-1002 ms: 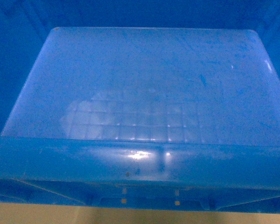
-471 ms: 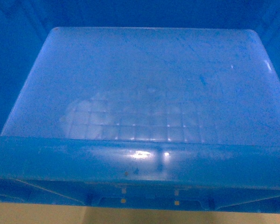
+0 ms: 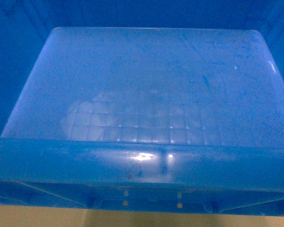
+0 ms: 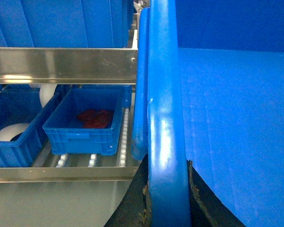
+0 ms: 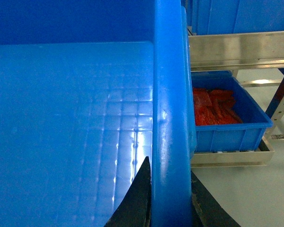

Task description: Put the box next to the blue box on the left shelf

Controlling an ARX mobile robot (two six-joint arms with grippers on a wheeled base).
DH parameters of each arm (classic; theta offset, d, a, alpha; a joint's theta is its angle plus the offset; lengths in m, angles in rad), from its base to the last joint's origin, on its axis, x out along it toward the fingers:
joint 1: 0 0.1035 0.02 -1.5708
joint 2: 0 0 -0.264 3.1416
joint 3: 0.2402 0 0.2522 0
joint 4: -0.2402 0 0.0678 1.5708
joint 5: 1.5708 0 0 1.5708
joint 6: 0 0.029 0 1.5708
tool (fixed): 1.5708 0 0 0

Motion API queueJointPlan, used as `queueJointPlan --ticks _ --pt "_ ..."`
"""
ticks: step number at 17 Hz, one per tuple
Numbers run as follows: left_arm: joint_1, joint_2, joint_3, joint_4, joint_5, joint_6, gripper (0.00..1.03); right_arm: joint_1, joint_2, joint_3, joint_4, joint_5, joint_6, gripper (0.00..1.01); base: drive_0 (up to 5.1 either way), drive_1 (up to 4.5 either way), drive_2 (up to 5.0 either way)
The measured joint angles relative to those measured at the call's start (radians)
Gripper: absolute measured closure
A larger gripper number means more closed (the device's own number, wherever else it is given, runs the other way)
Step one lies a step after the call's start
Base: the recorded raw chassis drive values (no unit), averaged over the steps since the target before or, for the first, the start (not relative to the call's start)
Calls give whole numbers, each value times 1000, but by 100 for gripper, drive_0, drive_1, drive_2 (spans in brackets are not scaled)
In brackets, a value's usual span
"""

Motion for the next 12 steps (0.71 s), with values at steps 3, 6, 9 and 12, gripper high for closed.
queueJointPlan --ticks 3,6,9,12 --pt "0 0 0 4 -1 0 94 0 0 0 2 0 0 93 0 0 0" --pt "0 0 0 0 0 0 94 0 0 0 0 0 0 93 0 0 0" --pt "0 0 0 0 0 0 94 0 0 0 0 0 0 93 0 0 0" --pt "0 0 0 0 0 0 94 0 0 0 0 0 0 93 0 0 0"
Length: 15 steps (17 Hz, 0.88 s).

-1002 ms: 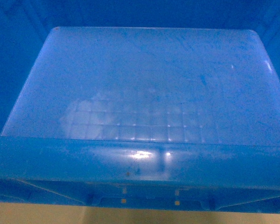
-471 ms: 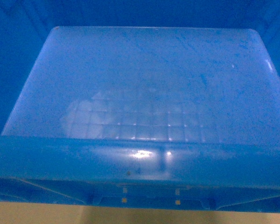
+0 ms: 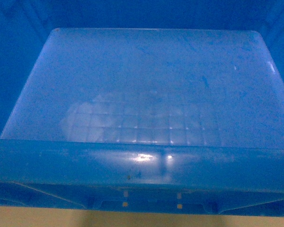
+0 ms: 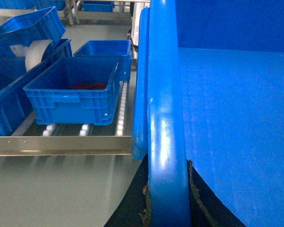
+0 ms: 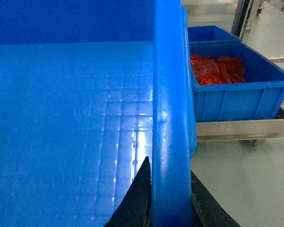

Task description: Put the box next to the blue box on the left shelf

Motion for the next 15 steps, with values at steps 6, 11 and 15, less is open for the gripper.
queueJointPlan --ticks 6,11,15 --pt "0 0 0 0 0 0 94 0 0 0 0 0 0 93 0 0 0" --pt "0 0 0 0 0 0 94 0 0 0 0 0 0 93 0 0 0" --pt "0 0 0 0 0 0 94 0 0 0 1 1 0 93 0 0 0"
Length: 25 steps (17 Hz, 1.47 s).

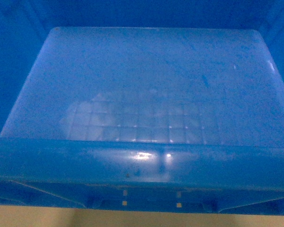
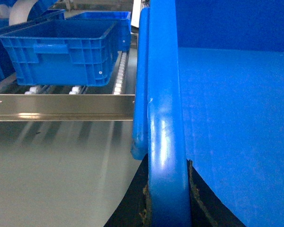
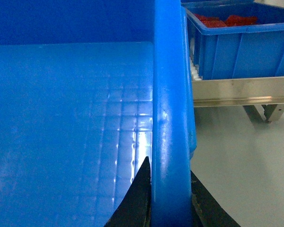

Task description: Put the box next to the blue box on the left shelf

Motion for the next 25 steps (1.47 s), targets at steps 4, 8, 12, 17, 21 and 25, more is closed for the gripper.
queueJointPlan --ticks 4,8,12,17,21,25 --pt "0 0 -2 -6 0 0 94 0 0 -2 -5 -1 0 93 0 0 0" --pt "0 0 -2 0 0 0 94 0 0 -2 -1 -1 0 93 0 0 0" --pt "0 0 -2 0 0 0 94 0 0 -2 -1 -1 0 93 0 0 0" --pt "0 -2 -2 1 0 0 94 0 -2 -2 0 -1 0 93 0 0 0" --pt "0 -2 -2 1 0 0 94 0 -2 -2 -1 -1 0 93 0 0 0" --pt "0 -2 -2 0 0 0 94 0 0 -2 -1 -1 0 93 9 311 -294"
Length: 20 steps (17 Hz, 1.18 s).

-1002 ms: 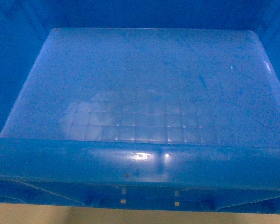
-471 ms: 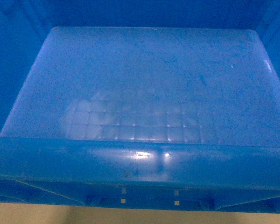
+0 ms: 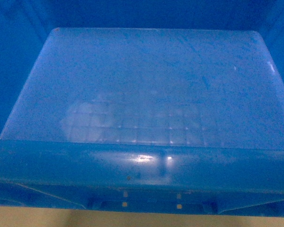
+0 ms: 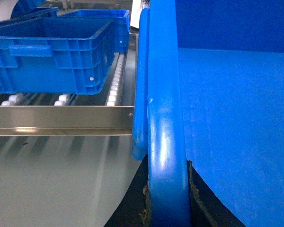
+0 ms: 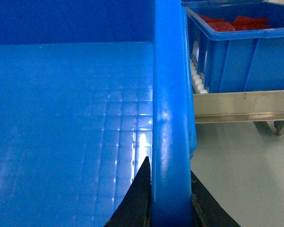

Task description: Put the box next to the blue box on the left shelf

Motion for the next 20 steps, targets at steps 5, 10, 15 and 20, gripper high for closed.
queueJointPlan --ticks 5,10,15,20 --pt "0 0 0 1 0 0 94 0 0 0 0 0 0 93 16 419 -387" --pt "0 2 0 2 0 0 94 0 0 0 1 0 0 93 8 411 -395" --pt "0 1 0 1 -1 0 94 0 0 0 2 0 0 93 0 404 -403" --pt "0 1 0 2 0 0 94 0 0 0 1 1 0 93 -8 399 -416"
